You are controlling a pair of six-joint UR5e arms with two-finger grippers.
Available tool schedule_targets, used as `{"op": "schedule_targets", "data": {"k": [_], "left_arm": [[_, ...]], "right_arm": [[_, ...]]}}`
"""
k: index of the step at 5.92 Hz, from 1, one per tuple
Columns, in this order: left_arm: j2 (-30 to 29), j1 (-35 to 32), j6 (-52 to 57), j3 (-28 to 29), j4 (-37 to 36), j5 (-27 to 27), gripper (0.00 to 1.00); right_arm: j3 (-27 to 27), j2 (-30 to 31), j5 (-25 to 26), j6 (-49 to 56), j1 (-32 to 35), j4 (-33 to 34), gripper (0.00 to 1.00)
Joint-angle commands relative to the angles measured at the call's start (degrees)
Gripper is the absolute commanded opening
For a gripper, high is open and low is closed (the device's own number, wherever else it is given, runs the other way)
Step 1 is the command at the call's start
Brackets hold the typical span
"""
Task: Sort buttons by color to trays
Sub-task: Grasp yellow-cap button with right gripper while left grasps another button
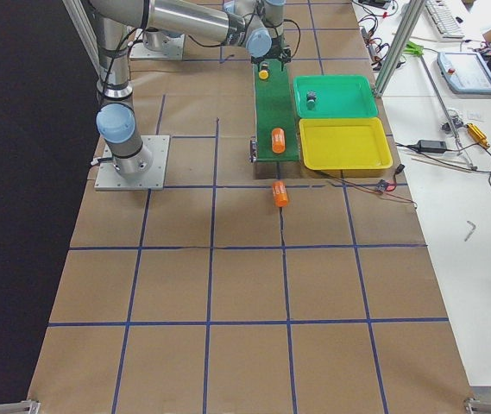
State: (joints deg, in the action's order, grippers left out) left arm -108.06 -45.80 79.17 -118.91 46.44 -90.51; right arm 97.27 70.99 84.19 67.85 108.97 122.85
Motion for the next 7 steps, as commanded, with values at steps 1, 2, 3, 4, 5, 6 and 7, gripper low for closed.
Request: {"op": "schedule_targets", "data": {"k": [1, 2, 3, 4, 5, 6, 7], "left_arm": [[2.58, -1.73, -2.43, 0.08, 0.75, -0.20, 0.01], [6.16, -5.75, -5.05, 0.43, 4.59, -0.20, 0.01], [8.63, -10.84, -5.42, 3.30, 10.80, 0.32, 0.01], [9.88, -16.02, -4.73, 6.11, 16.09, 0.68, 0.01], [8.58, -21.64, -3.16, 8.58, 17.53, 0.51, 0.01], [8.57, -28.75, -1.05, 9.65, 17.55, 0.33, 0.01], [8.48, -35.26, -0.77, 10.44, 20.16, 0.33, 0.00]], "right_arm": [[0.11, -3.04, -0.08, -4.04, 2.82, 3.01, 1.00], [0.20, -3.57, -0.08, -3.61, 2.74, 2.93, 1.00], [0.90, -3.40, 0.71, -2.47, 2.22, 2.23, 1.00], [3.08, -2.88, 0.98, 1.10, 0.82, 2.48, 1.00], [4.67, -2.00, 0.89, 1.66, -1.46, 2.40, 1.00], [6.07, -0.69, 0.72, 1.84, -3.66, 2.40, 1.00], [7.57, 0.63, 0.89, 3.15, -4.81, 2.31, 0.70]]}}
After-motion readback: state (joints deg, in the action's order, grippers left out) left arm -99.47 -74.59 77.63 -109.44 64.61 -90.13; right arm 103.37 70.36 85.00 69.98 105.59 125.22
